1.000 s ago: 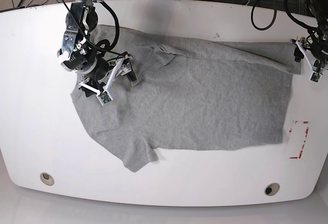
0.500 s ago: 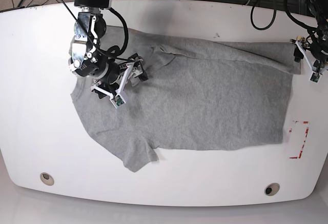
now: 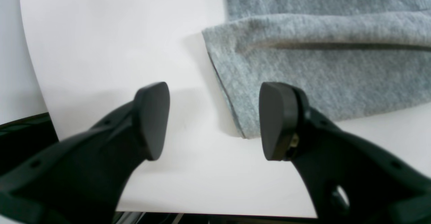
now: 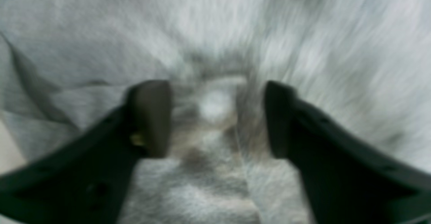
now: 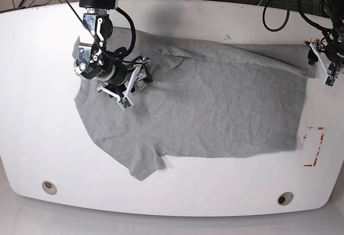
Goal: Layout the t-shirt on the table in an organized manner, then fold the t-shirt properly
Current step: 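Move the right gripper over the shirt's sleeve near the collar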
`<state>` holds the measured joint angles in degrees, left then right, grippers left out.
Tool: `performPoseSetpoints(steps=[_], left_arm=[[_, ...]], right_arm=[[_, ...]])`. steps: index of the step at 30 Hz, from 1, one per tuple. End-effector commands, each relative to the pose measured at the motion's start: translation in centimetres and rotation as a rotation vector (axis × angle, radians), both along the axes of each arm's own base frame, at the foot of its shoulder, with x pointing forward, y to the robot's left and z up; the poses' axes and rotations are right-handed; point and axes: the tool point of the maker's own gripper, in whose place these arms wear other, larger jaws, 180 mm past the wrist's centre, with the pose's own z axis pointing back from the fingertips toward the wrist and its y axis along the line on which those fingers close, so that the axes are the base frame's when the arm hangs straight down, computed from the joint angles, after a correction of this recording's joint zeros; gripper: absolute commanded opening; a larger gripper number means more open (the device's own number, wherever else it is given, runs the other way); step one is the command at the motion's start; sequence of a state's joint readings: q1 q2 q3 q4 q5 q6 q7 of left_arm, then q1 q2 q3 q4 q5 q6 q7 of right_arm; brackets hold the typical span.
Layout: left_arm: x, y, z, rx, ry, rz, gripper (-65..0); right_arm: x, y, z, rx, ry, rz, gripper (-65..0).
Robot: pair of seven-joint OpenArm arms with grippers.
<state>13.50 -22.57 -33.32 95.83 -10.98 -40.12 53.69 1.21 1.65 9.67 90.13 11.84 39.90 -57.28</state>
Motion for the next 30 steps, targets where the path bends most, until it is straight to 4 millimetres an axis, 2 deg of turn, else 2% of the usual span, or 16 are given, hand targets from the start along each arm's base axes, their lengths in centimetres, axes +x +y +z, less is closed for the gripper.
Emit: performPoseSetpoints(steps=[1, 8, 12, 19, 30], left_arm=[[0.7, 0.6, 1.2, 0.022, -0.034, -0.008, -25.8], [0.7, 0.6, 1.2, 0.022, -0.034, -0.008, -25.8], [0.7, 0.6, 1.2, 0.022, -0.034, -0.008, -25.8], [0.7, 0.6, 1.2, 0.022, -0.032, -0.007, -25.8], [0.7, 0.6, 1.2, 0.022, -0.032, -0.007, -25.8]], right_arm=[[1.2, 0.1, 1.1, 0.023, -0.052, -0.005, -39.3], [1.0, 0.1, 1.0, 0.026, -0.051, -0.006, -56.8], [1.3, 0.1, 1.9, 0.019, -0.080, -0.004, -65.0], [1.4, -0.1, 3.5, -0.005, -0.127, 0.002, -65.0], [2.3, -1.8, 5.8, -0.076, -0.186, 0.011, -65.0]])
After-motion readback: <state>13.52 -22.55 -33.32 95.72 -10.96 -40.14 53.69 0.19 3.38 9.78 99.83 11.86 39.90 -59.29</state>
